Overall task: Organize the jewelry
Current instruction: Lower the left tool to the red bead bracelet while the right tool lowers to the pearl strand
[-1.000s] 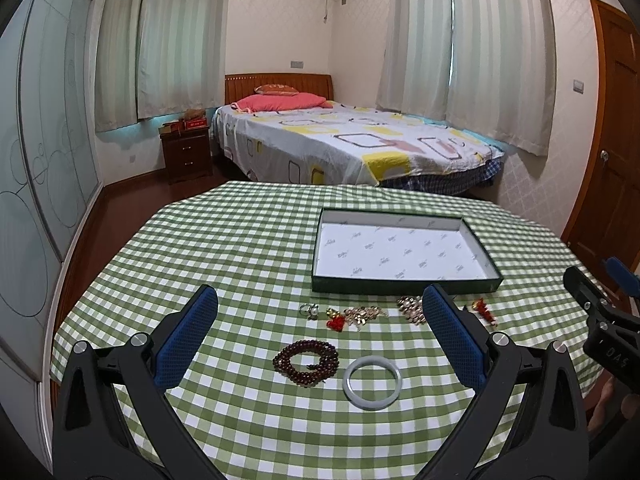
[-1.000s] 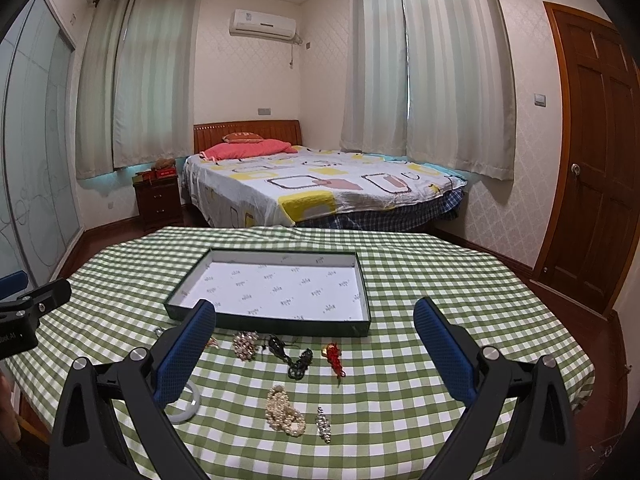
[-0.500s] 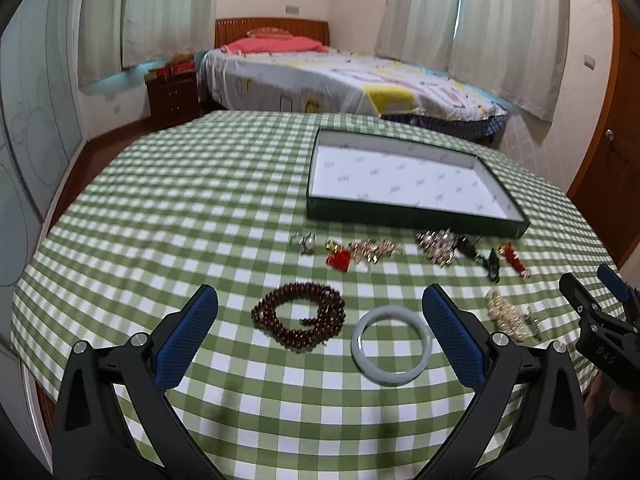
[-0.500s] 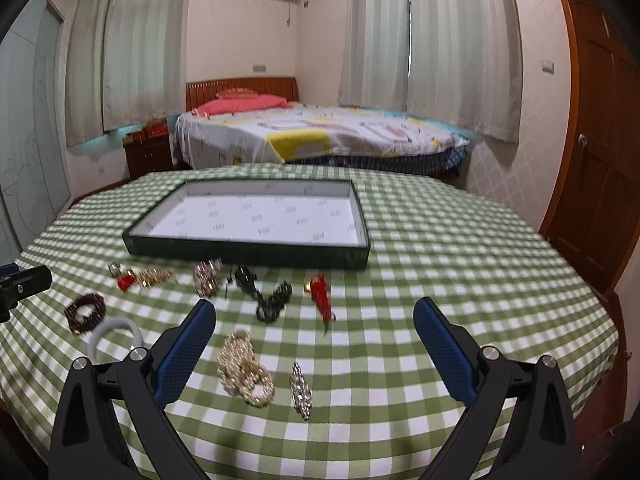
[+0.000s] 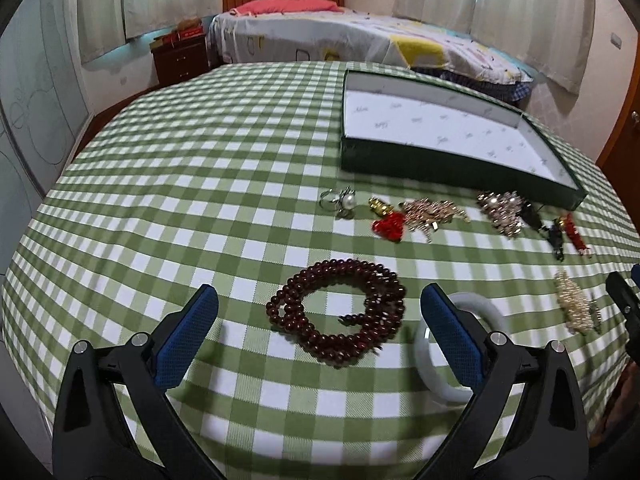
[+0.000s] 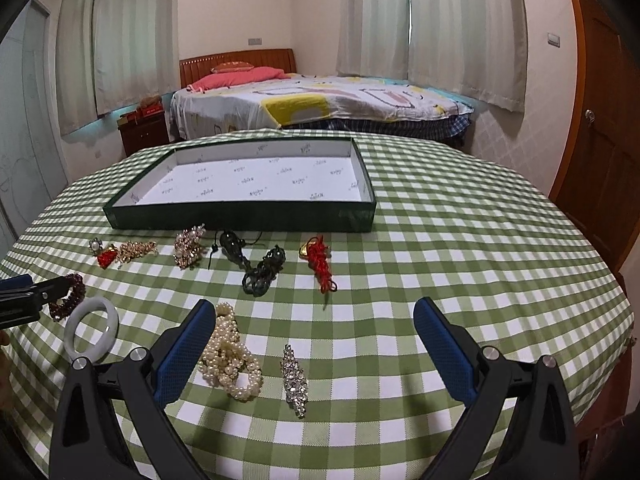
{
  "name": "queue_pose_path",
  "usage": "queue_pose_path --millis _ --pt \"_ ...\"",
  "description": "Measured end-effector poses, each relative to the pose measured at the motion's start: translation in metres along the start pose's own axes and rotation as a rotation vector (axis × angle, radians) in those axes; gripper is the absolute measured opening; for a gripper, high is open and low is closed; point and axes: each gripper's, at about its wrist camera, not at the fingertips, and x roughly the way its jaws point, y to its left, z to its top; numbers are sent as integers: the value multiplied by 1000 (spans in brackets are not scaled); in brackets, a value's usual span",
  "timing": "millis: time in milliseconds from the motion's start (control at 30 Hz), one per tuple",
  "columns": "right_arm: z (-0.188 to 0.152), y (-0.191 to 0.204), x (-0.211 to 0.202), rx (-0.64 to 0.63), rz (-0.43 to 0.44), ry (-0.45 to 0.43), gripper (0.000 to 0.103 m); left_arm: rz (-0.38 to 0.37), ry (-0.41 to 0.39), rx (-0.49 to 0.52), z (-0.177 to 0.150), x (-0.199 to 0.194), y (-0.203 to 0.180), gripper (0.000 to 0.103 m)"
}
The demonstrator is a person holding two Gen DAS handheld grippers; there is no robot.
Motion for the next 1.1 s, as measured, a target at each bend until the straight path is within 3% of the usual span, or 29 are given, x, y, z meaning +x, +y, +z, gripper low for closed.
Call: queue_pose_path --millis 200,367,433,500,700,900,967,1033,1100 --pt "0 2 9 -3 9 22 97 -12 44 1 1 20 2 91" --pt "-1 2 12 0 16 35 97 8 30 22 1 22 2 90" --pt "-1 2 13 5 21 37 97 11 24 22 1 21 3 84" --pt "-1 2 11 9 31 31 97 6 9 23 1 18 4 65" --pt "0 11 8 -14 77 23 96 -22 -14 42 -1 12 3 37" --pt "-2 23 7 -48 132 34 94 -35 -17 38 -2 11 2 25" --pt "-2 26 6 -57 141 37 89 -34 -17 37 -2 11 2 25" --pt "-3 29 8 -70 155 53 58 -33 -18 38 -2 11 2 25" --pt "-5 31 12 -73 170 76 55 -35 -17 37 -2 11 3 25"
